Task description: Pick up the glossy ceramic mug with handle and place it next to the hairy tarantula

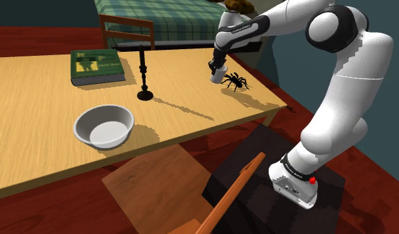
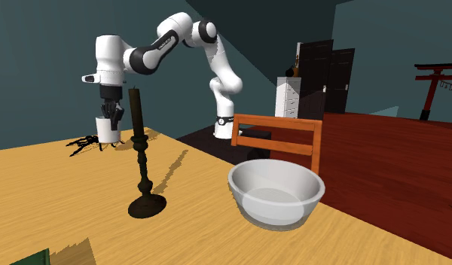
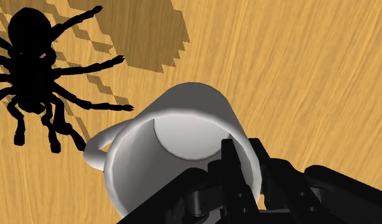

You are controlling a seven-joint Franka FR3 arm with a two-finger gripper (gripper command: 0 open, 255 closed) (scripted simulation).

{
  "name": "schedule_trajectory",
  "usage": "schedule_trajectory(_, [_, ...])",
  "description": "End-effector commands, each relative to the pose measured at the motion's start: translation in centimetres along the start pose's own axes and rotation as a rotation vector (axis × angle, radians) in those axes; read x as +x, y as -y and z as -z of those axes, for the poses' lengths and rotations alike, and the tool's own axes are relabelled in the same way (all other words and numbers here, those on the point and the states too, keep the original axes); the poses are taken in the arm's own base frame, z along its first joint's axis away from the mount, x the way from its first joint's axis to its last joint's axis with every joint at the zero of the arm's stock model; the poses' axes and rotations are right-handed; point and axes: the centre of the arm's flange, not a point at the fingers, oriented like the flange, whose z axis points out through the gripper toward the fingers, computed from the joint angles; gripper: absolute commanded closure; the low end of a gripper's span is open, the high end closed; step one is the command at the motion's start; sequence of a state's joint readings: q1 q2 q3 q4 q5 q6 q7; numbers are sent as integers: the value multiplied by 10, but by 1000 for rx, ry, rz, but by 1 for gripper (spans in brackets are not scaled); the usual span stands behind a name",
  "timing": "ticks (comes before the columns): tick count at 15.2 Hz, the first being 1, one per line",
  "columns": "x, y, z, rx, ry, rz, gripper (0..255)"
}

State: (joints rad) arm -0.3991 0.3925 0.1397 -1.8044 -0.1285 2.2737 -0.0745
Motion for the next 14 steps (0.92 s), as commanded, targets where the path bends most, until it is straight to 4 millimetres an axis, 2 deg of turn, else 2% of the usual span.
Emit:
schedule_trajectory(1, [0, 1, -10, 0, -1, 0, 255])
schedule_trajectory(8, [-3, 3, -47, 0, -1, 0, 255])
schedule_trajectory(14, [-3, 3, -47, 0, -1, 0, 255])
